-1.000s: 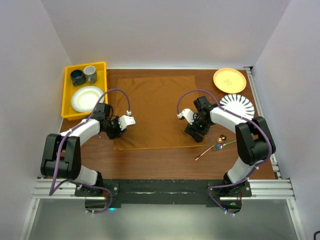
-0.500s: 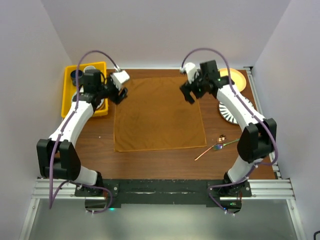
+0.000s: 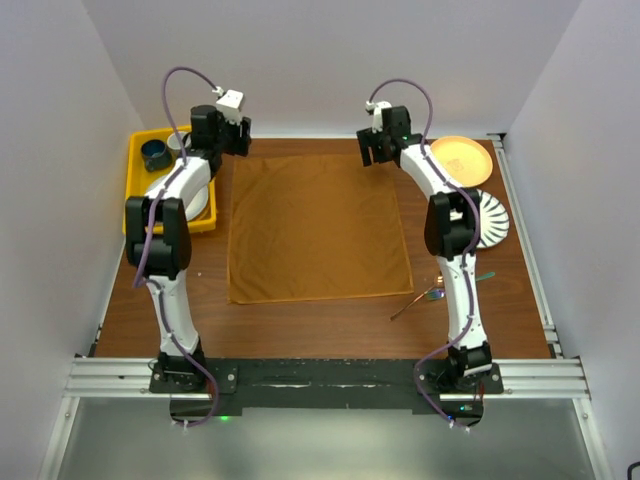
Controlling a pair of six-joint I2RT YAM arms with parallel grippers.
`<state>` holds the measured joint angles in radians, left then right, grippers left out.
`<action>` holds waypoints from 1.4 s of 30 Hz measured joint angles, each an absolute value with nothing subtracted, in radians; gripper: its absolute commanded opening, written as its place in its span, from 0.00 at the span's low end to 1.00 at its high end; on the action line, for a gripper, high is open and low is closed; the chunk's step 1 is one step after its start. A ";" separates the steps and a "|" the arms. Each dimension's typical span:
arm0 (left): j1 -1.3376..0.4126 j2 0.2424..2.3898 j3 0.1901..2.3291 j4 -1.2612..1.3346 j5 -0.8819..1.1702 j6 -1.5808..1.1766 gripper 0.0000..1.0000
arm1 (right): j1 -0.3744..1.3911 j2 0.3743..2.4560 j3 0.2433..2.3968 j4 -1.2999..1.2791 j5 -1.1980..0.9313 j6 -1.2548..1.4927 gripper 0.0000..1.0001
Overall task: Fold the napkin into a case and place the utensils inside
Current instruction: Pick up the flattened napkin from the center of the board.
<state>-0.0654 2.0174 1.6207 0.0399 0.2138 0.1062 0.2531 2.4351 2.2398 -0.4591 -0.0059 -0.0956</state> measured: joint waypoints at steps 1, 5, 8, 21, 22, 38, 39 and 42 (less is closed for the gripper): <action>-0.061 2.064 1.653 0.031 0.195 0.091 0.59 | 0.244 2.476 2.248 -0.445 0.007 -0.080 0.76; -0.052 2.206 1.760 0.019 0.143 0.060 0.54 | 0.221 2.563 2.251 -0.406 0.028 -0.036 0.70; -0.051 2.280 1.820 0.001 0.119 0.046 0.54 | 0.213 2.583 2.255 -0.359 0.048 0.001 0.63; -0.050 2.342 1.855 -0.014 0.062 0.044 0.53 | 0.203 2.633 2.296 -0.231 0.100 0.084 0.48; -0.050 2.342 1.856 -0.014 0.060 0.044 0.53 | 0.202 2.646 2.298 -0.229 0.108 0.085 0.47; -0.047 2.481 2.033 -0.140 0.017 0.044 0.51 | 0.197 2.674 2.325 -0.205 0.144 0.085 0.00; -0.047 2.494 2.049 -0.152 0.017 0.045 0.51 | 0.197 2.674 2.325 -0.205 0.144 0.085 0.00; -0.047 2.514 2.066 -0.170 0.015 0.045 0.51 | 0.197 2.674 2.325 -0.205 0.143 0.084 0.00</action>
<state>-0.0471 2.5145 2.0659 -0.1696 0.0154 0.0448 0.1970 2.6743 2.3245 -0.2047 0.1429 0.0845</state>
